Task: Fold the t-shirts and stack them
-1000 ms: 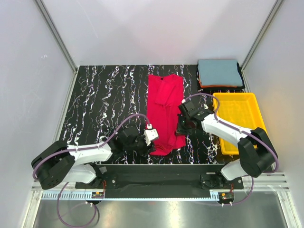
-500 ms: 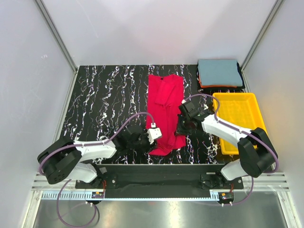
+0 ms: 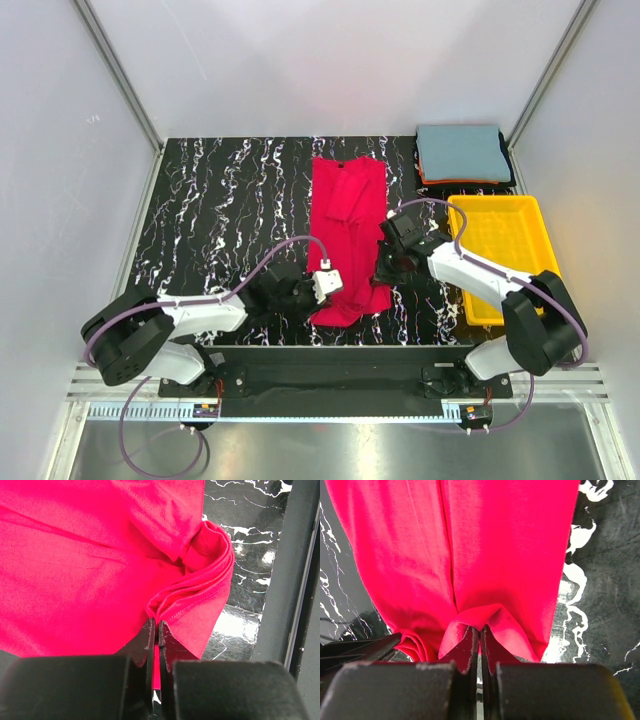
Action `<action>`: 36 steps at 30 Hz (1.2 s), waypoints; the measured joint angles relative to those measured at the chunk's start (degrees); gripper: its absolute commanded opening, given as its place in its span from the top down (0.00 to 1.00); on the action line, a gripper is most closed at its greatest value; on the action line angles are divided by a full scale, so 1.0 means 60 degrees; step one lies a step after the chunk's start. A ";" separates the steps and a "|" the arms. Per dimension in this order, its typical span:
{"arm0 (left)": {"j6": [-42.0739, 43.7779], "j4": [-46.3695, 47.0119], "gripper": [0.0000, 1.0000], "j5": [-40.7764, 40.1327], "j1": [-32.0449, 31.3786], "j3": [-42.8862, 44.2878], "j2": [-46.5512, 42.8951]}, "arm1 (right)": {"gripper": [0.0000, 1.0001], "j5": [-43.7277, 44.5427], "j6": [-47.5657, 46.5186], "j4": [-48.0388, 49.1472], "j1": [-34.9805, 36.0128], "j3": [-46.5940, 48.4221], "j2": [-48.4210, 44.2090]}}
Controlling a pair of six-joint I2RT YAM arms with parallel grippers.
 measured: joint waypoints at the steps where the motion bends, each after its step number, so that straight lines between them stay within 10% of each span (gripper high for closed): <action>1: -0.0029 -0.0029 1.00 0.0000 0.0000 0.0000 -0.0022 | 1.00 0.0000 0.0000 0.0000 -0.0025 -0.0025 -0.0036; 17: -0.0514 -0.1570 1.00 -0.1719 0.0113 0.0991 -0.0729 | 1.00 0.0040 0.0259 -0.0222 -0.0189 -0.0047 -0.0761; 36: -0.0517 -0.2725 1.00 -0.1432 0.2714 0.4765 0.1322 | 1.00 0.0849 -0.0284 -0.1231 -0.1330 0.2998 0.0692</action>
